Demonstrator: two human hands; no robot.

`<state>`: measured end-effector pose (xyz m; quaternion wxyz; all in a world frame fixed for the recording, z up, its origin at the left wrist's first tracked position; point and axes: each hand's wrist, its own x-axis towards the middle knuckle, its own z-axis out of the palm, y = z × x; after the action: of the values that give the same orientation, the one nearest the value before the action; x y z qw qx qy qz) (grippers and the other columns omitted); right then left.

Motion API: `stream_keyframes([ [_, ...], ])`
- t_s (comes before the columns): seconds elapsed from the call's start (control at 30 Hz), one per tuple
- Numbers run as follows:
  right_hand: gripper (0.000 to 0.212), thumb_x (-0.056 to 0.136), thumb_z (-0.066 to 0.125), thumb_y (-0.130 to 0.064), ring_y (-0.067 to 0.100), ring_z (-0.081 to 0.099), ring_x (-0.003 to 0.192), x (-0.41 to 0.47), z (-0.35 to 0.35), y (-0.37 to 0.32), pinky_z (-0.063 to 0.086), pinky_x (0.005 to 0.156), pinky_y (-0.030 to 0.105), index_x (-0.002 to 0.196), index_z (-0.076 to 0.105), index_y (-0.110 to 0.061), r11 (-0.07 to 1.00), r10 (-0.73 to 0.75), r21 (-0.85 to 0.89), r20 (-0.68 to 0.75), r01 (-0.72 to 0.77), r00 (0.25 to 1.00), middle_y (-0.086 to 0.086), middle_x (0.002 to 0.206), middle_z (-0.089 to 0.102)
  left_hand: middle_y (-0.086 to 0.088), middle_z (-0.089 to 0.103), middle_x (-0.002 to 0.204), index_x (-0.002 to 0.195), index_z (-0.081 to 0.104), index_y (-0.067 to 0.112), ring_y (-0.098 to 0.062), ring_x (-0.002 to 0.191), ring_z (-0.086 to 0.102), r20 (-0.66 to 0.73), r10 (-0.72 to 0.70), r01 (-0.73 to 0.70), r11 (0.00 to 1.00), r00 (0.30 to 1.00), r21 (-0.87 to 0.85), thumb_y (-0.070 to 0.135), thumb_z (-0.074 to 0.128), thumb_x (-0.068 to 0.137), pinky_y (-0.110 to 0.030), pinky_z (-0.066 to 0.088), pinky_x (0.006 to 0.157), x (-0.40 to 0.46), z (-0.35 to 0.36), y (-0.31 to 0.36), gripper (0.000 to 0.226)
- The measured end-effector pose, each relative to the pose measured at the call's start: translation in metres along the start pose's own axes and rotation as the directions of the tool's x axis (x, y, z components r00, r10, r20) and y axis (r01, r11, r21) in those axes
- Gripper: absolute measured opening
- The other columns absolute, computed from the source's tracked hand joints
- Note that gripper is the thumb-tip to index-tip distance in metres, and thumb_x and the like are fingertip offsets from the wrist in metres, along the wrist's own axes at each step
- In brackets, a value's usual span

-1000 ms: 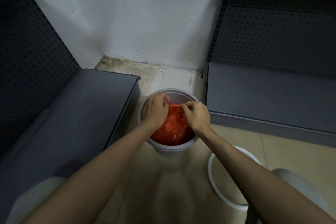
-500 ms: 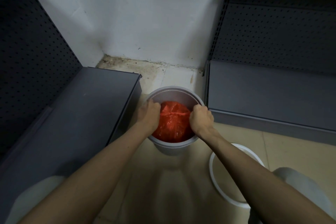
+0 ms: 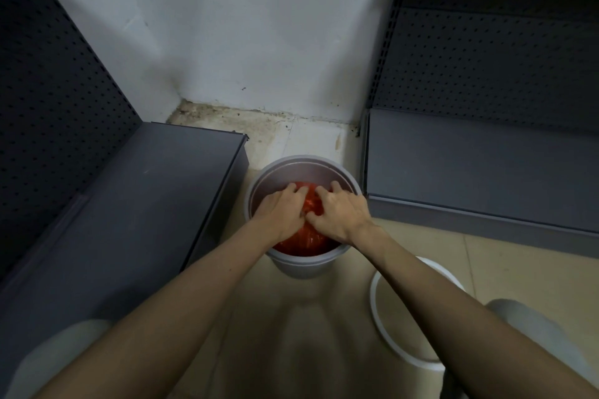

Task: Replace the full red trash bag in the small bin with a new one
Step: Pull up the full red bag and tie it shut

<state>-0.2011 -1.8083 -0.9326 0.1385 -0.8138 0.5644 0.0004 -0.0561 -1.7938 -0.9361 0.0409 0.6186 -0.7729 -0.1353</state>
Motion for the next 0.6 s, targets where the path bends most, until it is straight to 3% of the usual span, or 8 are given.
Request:
stream_keyframes([
  [0.13,0.041,0.085,0.056,-0.049,0.031,0.044,0.113,0.005,0.001,-0.004,0.034,0.095,0.043,0.112,0.064,-0.018,0.931,-0.161,-0.343,-0.072,0.127,0.984,0.011,0.12,0.051,-0.011,0.052,0.126,0.129,0.053,0.011,-0.029,0.11,0.059,0.014,0.049,-0.051,0.99,0.999,0.131,0.024,0.053,0.096,-0.042,0.053,0.089,0.002,0.009,-0.001,0.036],
  [0.23,0.022,0.086,0.061,-0.031,0.029,0.043,0.112,0.008,0.002,-0.009,0.031,0.096,0.042,0.102,0.068,-0.02,0.87,-0.251,-0.449,-0.053,0.202,0.967,0.007,0.113,0.056,-0.013,0.051,0.128,0.13,0.055,0.009,-0.029,0.114,0.057,0.012,0.055,-0.056,0.979,0.998,0.198,0.019,0.053,0.097,-0.043,0.052,0.094,0.005,0.015,-0.002,0.034],
  [0.4,0.019,0.093,0.051,-0.023,0.027,0.048,0.107,0.011,0.002,-0.011,0.031,0.096,0.039,0.1,0.069,-0.018,0.878,-0.292,-0.405,-0.028,0.256,0.956,0.003,0.101,0.067,-0.011,0.055,0.124,0.125,0.061,0.01,-0.027,0.107,0.062,0.017,0.051,-0.054,0.964,0.999,0.26,0.017,0.052,0.097,-0.041,0.054,0.088,0.008,0.02,-0.004,0.03],
  [0.6,0.024,0.095,0.047,-0.014,0.032,0.062,0.107,0.004,-0.02,-0.018,0.045,0.084,0.038,0.111,0.064,-0.014,0.964,-0.186,-0.183,0.06,0.194,0.981,0.011,0.117,0.065,-0.013,0.053,0.13,0.129,0.056,0.01,-0.032,0.111,0.062,0.028,-0.002,-0.003,0.987,1.0,0.16,0.022,0.044,0.1,-0.041,0.047,0.093,0.005,0.003,0.0,0.034],
])
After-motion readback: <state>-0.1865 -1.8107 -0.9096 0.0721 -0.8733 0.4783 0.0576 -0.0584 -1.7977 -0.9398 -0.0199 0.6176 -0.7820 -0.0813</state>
